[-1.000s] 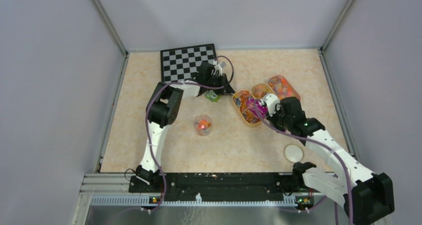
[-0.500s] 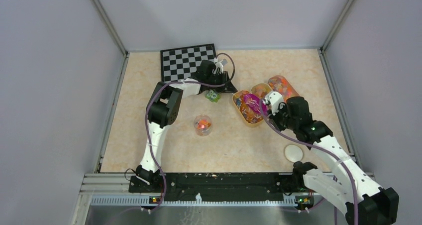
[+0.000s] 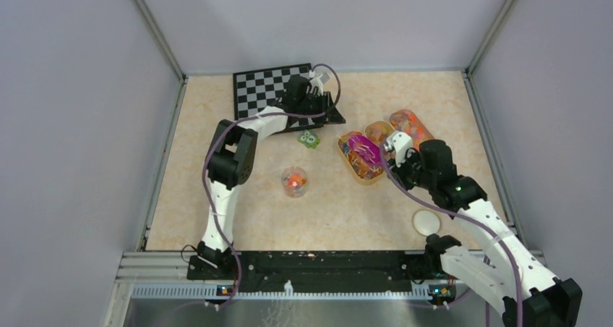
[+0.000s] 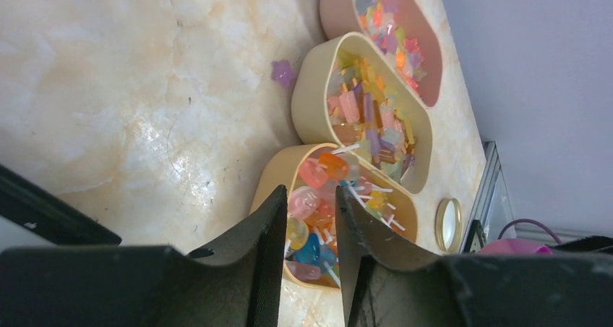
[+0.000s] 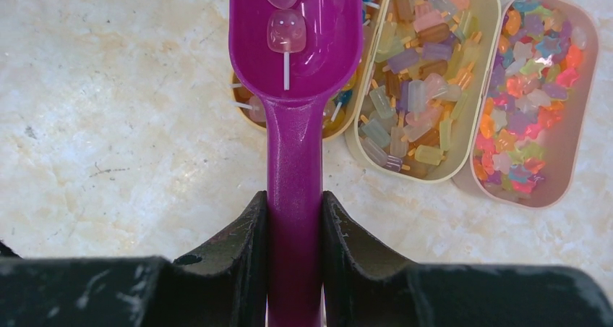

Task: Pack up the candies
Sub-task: Scoop the fake candies from the storage box, then place the fake candies in the packing bottle.

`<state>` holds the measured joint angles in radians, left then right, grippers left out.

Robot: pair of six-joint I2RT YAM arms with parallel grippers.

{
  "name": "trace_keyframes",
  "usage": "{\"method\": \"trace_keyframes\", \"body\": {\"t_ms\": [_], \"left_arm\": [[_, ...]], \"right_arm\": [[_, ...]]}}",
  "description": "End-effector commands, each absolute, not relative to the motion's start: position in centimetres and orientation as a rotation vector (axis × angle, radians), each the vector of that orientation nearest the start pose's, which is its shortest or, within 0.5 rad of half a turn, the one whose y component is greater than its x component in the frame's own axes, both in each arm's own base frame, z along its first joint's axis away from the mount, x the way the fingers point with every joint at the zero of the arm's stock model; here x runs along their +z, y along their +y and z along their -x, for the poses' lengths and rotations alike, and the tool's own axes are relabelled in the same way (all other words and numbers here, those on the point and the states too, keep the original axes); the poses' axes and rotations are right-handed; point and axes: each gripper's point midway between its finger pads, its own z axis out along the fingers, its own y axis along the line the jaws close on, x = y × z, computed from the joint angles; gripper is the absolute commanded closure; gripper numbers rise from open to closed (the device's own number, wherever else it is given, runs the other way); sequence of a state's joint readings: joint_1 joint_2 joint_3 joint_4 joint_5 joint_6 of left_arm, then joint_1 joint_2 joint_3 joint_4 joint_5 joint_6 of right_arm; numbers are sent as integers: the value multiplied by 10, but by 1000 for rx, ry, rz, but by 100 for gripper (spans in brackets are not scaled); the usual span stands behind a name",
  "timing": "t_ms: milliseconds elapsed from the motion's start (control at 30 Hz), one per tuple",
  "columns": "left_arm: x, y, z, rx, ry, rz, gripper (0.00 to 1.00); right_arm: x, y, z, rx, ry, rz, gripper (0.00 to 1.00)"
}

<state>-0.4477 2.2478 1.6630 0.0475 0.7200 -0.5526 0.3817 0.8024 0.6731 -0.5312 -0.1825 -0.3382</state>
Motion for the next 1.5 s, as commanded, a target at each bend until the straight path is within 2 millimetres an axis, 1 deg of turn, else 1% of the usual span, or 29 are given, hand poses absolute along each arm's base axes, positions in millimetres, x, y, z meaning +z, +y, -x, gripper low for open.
{"method": "trace_keyframes", "body": {"t_ms": [0,33,67,100,133,167,200,267,367,467,533,567,633,700,767,867,900,967,1000,1067,1100,1200,1267,1467], "left_arm": [[215,-342,-479,-1238,1982,-391,62],[226,-335,-480,-1224,1964,-383,59],[236,-328,-481,-1207,1949,-373,52],[247,-319,-482,-1188,1932,-363,43],[257,-311,-481,-1167,1914,-357,33],[268,-301,-481,-1143,1893,-351,5],[279,-293,-479,-1121,1870,-347,2],[297,-278,-473,-1081,1832,-345,1],[321,-257,-458,-1021,1782,-356,1],[342,-237,-426,-952,1762,-361,1],[351,-223,-405,-890,1731,-358,1],[343,-215,-394,-862,1743,-349,1],[343,-198,-372,-783,1720,-342,1],[338,-175,-351,-671,1712,-310,1],[331,-148,-332,-564,1692,-230,1],[332,-113,-300,-451,1590,-136,1],[342,-101,-286,-420,1525,-107,1],[343,-80,-271,-343,1458,-53,1],[344,-73,-264,-318,1424,-39,1],[347,-64,-253,-288,1375,-30,1],[350,-61,-248,-280,1356,-28,1],[357,-62,-237,-296,1341,-36,1],[358,-64,-233,-304,1335,-49,1],[362,-62,-224,-294,1310,-55,1]], "right_arm": [[196,126,-243,290,1915,818,100],[198,127,-242,299,1909,816,100],[201,128,-242,308,1899,818,100],[202,130,-241,317,1894,816,100],[204,130,-241,324,1892,810,100],[205,131,-241,331,1889,806,100],[206,133,-241,342,1887,798,100],[209,137,-242,372,1880,780,100],[212,146,-243,424,1872,762,100],[211,157,-243,464,1888,776,100],[211,164,-242,460,1896,802,100],[213,169,-241,455,1891,822,100],[213,180,-238,449,1886,865,100],[216,193,-235,465,1879,903,100],[218,207,-230,481,1878,942,100],[218,225,-225,476,1882,998,100],[218,230,-224,473,1890,1015,100],[214,240,-222,468,1928,1050,100],[213,243,-222,459,1945,1061,100],[207,247,-217,432,1990,1101,100],[207,250,-216,420,2002,1116,100],[203,256,-206,398,2059,1162,100],[201,259,-199,393,2095,1190,100],[188,257,-189,316,2206,1234,100]]}}
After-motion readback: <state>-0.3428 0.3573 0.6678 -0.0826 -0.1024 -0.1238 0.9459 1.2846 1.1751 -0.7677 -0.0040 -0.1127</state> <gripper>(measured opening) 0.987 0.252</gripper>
